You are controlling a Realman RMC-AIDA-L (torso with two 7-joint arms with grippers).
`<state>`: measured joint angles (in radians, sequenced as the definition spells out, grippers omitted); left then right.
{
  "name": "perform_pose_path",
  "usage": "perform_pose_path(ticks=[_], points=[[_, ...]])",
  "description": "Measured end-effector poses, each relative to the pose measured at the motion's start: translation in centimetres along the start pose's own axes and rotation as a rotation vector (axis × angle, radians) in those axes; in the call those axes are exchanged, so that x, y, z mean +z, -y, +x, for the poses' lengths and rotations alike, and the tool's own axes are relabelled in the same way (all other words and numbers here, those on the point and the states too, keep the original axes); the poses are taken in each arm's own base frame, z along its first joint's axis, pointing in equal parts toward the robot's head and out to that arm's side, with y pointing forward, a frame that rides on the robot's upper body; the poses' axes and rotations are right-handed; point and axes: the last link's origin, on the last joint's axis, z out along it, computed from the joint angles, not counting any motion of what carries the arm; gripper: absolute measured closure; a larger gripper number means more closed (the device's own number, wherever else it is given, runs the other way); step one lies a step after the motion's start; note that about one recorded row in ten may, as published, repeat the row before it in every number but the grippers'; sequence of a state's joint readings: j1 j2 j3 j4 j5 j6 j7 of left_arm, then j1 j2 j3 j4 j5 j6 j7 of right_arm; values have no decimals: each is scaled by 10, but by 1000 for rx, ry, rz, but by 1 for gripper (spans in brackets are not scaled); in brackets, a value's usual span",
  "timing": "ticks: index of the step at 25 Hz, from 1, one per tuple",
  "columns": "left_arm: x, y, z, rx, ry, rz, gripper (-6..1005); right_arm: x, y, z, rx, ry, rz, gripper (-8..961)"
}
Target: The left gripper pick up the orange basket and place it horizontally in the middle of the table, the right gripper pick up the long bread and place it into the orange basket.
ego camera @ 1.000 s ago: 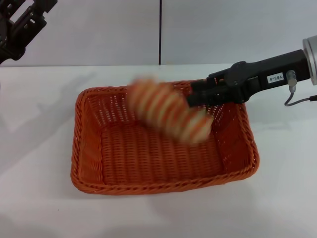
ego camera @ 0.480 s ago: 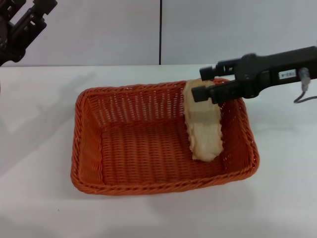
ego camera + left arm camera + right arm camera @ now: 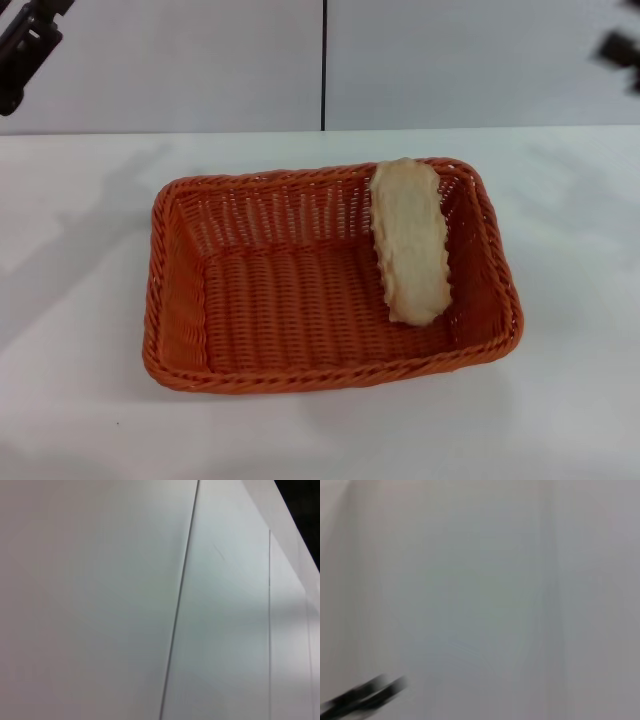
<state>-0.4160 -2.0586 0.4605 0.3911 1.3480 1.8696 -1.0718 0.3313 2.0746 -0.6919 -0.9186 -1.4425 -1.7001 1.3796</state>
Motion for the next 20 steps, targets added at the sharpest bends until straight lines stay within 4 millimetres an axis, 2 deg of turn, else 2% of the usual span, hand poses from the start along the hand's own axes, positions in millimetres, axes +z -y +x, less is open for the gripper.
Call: perform_pose_path(ticks=[6, 11, 15, 16, 18, 20], points=[[-6, 4, 3, 63, -41, 58, 358, -82, 10, 29, -144, 289, 479, 122], [-16, 11, 3, 120, -100, 179, 358, -127, 6, 42, -213, 405, 795, 122], [-23, 13, 2, 153, -138, 247, 359, -146, 3, 45, -221, 457, 922, 122], [-30, 15, 2, 209, -179, 334, 359, -148, 3, 45, -223, 465, 941, 122], [-35, 16, 0, 253, -199, 393, 359, -150, 3, 46, -216, 476, 961, 122], [-35, 16, 0, 253, -199, 393, 359, -150, 4, 47, -209, 485, 974, 122]])
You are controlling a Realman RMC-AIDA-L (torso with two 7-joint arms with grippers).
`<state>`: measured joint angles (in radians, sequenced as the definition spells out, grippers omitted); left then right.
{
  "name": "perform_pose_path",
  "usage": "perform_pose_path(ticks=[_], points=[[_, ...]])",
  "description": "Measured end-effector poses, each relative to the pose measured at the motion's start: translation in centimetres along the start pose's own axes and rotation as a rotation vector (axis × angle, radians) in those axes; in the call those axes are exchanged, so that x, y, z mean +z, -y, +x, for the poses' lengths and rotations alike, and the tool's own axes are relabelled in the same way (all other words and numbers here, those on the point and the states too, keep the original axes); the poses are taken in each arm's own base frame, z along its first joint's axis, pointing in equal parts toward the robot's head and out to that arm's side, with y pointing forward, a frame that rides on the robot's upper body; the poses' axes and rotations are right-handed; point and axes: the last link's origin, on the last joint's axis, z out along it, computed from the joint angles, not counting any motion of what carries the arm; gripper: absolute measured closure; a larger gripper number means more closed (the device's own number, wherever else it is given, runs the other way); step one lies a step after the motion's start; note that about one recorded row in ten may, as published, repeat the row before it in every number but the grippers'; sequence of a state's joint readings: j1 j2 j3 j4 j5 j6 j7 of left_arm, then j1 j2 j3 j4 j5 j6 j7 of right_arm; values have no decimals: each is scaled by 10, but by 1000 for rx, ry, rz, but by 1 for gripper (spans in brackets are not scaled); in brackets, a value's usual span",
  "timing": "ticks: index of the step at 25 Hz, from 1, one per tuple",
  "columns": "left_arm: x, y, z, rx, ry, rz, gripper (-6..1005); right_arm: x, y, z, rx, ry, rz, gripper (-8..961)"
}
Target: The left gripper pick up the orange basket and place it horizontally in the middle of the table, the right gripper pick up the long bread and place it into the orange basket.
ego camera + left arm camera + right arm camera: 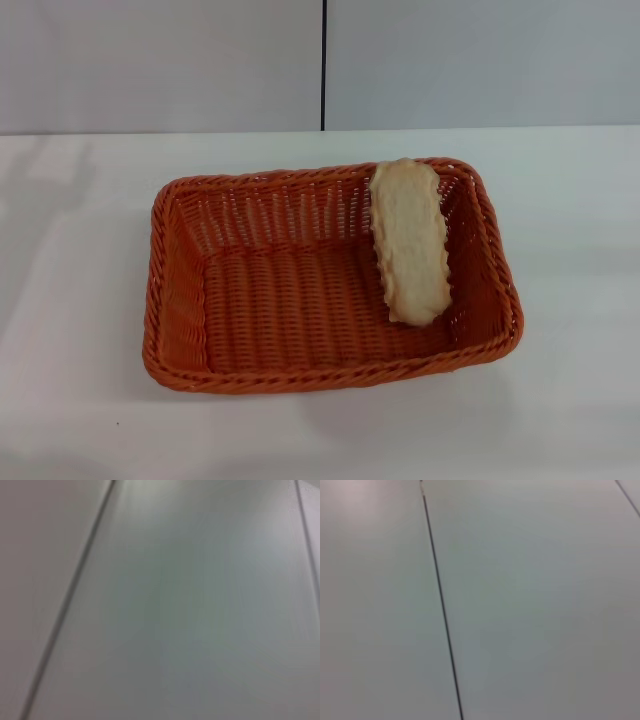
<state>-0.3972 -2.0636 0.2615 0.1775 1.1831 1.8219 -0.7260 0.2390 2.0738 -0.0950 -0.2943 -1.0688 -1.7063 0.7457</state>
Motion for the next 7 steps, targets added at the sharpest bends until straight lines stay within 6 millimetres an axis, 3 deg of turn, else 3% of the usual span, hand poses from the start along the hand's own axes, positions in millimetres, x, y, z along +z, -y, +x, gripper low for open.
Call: perform_pose_path(ticks=[2, 4, 7], points=[[0, 0, 0, 0, 0, 0, 359, 2, 0, 0, 4, 8, 12, 122], [-8, 6, -1, 97, -44, 132, 359, 4, 0, 1, 9, 16, 21, 122], [-8, 6, -1, 97, -44, 132, 359, 7, 0, 2, 13, 30, 36, 122]])
